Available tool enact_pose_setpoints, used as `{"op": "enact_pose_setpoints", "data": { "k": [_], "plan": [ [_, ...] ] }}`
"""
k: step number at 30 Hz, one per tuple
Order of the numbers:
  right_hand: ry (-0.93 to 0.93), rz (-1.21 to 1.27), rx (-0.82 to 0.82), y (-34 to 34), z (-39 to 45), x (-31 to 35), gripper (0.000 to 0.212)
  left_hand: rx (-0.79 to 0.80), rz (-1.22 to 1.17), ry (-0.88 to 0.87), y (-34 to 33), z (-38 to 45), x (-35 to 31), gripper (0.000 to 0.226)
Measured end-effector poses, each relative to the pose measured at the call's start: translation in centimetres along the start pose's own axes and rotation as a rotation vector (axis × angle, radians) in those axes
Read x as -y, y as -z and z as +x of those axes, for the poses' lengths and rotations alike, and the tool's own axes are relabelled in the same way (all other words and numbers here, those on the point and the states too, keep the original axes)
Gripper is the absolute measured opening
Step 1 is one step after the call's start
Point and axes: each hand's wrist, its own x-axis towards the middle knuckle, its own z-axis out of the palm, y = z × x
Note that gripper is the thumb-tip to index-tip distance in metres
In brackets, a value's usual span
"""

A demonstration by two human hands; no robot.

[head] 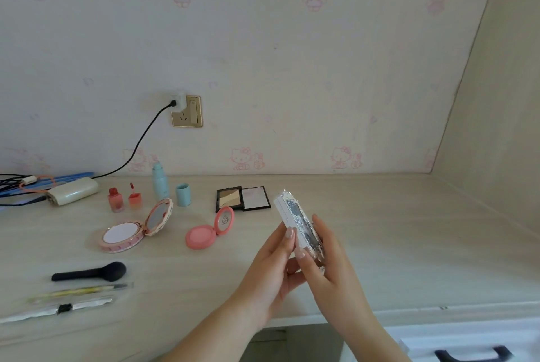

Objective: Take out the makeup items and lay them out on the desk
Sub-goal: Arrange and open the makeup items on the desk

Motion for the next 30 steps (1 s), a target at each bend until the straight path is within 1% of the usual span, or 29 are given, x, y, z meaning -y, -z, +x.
{"op": "enact_pose_setpoints", "data": {
  "k": [3,8,10,12,14,15,17,19,21,23,25,26,27,28,30],
  "plan": [
    [-0.003,-0.043,-0.012,-0.4,-0.3,0.0,0.043,0.01,0.049,-0.012,-0.2,-0.3,0.3,0.034],
    [-0.016,-0.021,-0.047,-1.1,-0.6,-0.5,0.055,0.001,0.033,0.032,-0.4,-0.3,0.5,0.033],
    [-0.018,-0.018,-0.041,-1.3,-0.5,-0.7,0.052,-0.007,0.012,0.054,-0.3,-0.2,0.6,0.033],
    [-0.047,0.083,-0.06,-1.0,-0.2,-0.8,0.044,-0.035,-0.016,0.074,-0.3,-0.1,0.9,0.034],
    [-0.092,0.238,-0.118,-0.3,0.4,-1.0,0.044,-0.099,-0.065,0.088,0.0,0.1,1.0,0.035],
    [-0.107,0.283,-0.126,0.1,0.7,-0.8,0.044,-0.131,-0.089,0.091,0.1,0.3,1.0,0.035],
    [-0.143,0.365,-0.12,0.9,1.5,-0.8,0.038,-0.176,-0.118,0.11,0.4,0.8,1.1,0.034],
    [-0.273,0.486,-0.115,1.3,2.3,-1.0,0.037,-0.238,-0.137,0.129,0.6,1.2,1.0,0.033],
    [-0.392,0.585,-0.145,1.5,3.3,-2.0,0.04,-0.299,-0.136,0.151,0.8,1.8,1.0,0.031],
    [-0.454,0.64,-0.147,1.5,4.2,-2.7,0.042,-0.335,-0.107,0.167,1.0,2.3,0.8,0.027],
    [-0.482,0.607,-0.141,1.5,5.1,-3.6,0.041,-0.363,-0.045,0.18,1.3,2.8,0.5,0.024],
    [-0.487,0.571,-0.133,1.4,5.5,-4.2,0.04,-0.386,-0.007,0.177,1.6,3.3,0.5,0.026],
    [-0.49,0.533,-0.132,1.4,5.9,-4.5,0.039,-0.419,0.042,0.173,1.8,3.5,0.3,0.034],
    [-0.489,0.501,-0.126,1.3,6.3,-4.7,0.038,-0.445,0.092,0.172,2.0,3.7,0.2,0.048],
    [-0.497,0.429,-0.111,1.1,7.3,-5.2,0.035,-0.446,0.232,0.155,2.5,4.1,-0.1,0.062]
  ]
}}
